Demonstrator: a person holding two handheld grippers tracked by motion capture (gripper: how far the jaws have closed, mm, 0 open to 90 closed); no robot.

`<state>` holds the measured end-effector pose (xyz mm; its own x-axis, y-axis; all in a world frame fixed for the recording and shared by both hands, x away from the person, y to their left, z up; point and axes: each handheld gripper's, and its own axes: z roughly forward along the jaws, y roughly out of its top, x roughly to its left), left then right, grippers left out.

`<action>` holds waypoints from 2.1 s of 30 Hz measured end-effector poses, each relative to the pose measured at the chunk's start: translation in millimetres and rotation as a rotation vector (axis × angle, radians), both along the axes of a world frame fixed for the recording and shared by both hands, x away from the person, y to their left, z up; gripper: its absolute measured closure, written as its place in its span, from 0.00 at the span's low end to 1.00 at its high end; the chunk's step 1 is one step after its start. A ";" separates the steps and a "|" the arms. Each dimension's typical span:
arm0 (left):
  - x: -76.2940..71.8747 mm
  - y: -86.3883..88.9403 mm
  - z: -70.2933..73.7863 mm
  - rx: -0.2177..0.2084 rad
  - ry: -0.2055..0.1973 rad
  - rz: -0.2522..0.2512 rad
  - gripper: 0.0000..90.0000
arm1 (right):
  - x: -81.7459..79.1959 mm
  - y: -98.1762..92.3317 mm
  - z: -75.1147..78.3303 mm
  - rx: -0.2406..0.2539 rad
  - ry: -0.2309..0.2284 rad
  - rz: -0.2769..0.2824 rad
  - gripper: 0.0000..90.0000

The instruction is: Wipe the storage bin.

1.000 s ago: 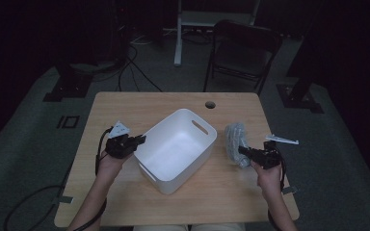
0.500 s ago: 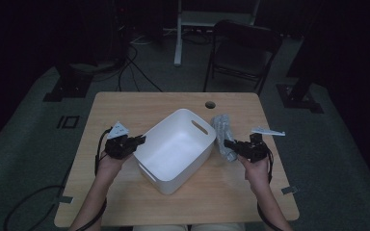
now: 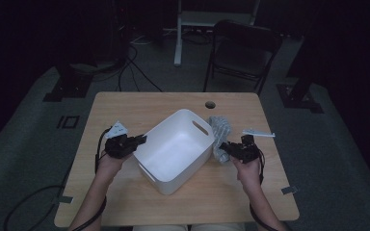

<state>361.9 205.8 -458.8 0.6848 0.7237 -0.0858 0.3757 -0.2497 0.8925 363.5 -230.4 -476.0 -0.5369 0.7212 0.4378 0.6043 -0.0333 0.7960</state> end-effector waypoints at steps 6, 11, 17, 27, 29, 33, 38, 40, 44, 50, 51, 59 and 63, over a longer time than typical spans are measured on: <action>0.8 -0.5 -0.2 -0.004 0.000 0.000 0.96 | 3.9 2.0 -6.9 -0.017 0.024 -0.002 0.85; 1.7 -0.8 -0.6 -0.011 0.000 -0.001 0.96 | 10.2 5.9 -27.8 -0.052 0.090 -0.012 0.85; 1.9 -1.4 -0.6 -0.011 -0.001 0.003 0.96 | 19.0 11.2 -51.1 -0.119 0.154 -0.015 0.85; 0.2 -3.9 0.5 0.008 -0.006 0.031 0.96 | 8.8 10.3 -30.2 -0.085 0.110 0.002 0.85; -0.1 -4.6 0.8 0.013 -0.006 0.031 0.96 | 0.6 9.8 -13.4 -0.060 0.057 0.010 0.84; -0.3 -5.4 1.0 0.023 -0.012 0.029 0.96 | -10.8 10.7 11.8 -0.033 -0.016 0.018 0.84; 0.2 -4.2 0.7 0.023 -0.013 0.029 0.96 | -11.4 11.2 18.0 -0.002 -0.035 0.014 0.76; -0.1 -4.4 0.8 0.028 -0.018 0.025 0.96 | -11.3 9.4 21.2 0.025 -0.049 0.017 0.72; 0.0 -5.7 0.7 0.023 -0.016 0.021 0.96 | -10.0 8.1 27.3 0.009 -0.088 0.002 0.75; 0.4 -5.6 0.5 0.019 -0.013 0.020 0.96 | -11.6 17.0 18.4 -0.068 -0.093 -0.010 0.82; 0.3 -6.0 0.6 0.021 -0.014 0.020 0.96 | -11.6 17.5 18.2 -0.070 -0.092 -0.010 0.82; 0.6 -6.2 0.7 0.022 -0.015 0.015 0.96 | -15.0 20.4 12.9 -0.093 -0.108 -0.033 0.84; 0.8 -6.1 0.6 0.021 -0.014 0.011 0.96 | -15.0 22.1 9.4 -0.100 -0.106 -0.037 0.84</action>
<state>362.6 199.6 -458.1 0.6775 0.7330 -0.0607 0.3660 -0.2644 0.8922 348.5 -208.3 -466.6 -0.5484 0.7786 0.3050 0.5168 0.0289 0.8556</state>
